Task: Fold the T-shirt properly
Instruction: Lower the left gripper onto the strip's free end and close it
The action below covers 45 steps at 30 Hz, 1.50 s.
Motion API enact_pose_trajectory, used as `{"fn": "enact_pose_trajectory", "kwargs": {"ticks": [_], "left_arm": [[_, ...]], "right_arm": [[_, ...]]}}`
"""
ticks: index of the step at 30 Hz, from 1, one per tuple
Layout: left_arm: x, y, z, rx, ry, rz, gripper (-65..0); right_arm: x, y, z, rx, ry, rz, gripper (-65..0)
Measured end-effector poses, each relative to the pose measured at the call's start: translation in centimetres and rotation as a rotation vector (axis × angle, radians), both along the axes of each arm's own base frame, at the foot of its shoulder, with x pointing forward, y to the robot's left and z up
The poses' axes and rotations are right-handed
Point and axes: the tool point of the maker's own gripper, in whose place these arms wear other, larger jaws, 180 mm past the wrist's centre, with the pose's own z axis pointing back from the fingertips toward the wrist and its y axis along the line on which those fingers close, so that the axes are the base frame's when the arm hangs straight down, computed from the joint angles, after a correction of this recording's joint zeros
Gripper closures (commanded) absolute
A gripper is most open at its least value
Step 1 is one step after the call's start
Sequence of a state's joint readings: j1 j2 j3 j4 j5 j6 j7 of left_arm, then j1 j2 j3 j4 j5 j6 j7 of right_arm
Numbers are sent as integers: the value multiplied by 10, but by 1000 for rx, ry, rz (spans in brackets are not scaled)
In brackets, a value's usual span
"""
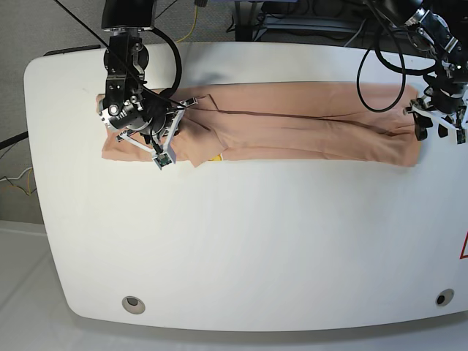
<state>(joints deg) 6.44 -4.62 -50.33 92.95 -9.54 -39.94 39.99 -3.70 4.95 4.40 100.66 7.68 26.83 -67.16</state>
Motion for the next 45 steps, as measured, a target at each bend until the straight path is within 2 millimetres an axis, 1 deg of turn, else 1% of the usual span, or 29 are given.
{"fn": "enact_pose_trajectory", "kwargs": {"ticks": [3, 12, 16, 28, 31, 38, 45], "left_arm": [[4, -2, -3, -13, -3, -7, -341], [5, -6, -11, -32, 43, -16, -341], [6, -4, -16, -44, 60, -16, -341], [-1, 8, -44, -105, 131, 6, -341], [-1, 6, -51, -129, 144, 11, -341], [7, 4, -54, -145, 135, -10, -341], [10, 3, -55, -160, 120, -9, -341]], "right_arm": [[0, 0, 0, 1, 0, 0, 0], [0, 0, 0, 1, 0, 0, 0], [0, 0, 0, -1, 0, 2, 0], [0, -1, 0, -3, 1, 2, 0], [0, -1, 0, -3, 2, 2, 0], [-1, -1, 0, -4, 3, 3, 0], [-1, 0, 0, -2, 2, 3, 0]]}}
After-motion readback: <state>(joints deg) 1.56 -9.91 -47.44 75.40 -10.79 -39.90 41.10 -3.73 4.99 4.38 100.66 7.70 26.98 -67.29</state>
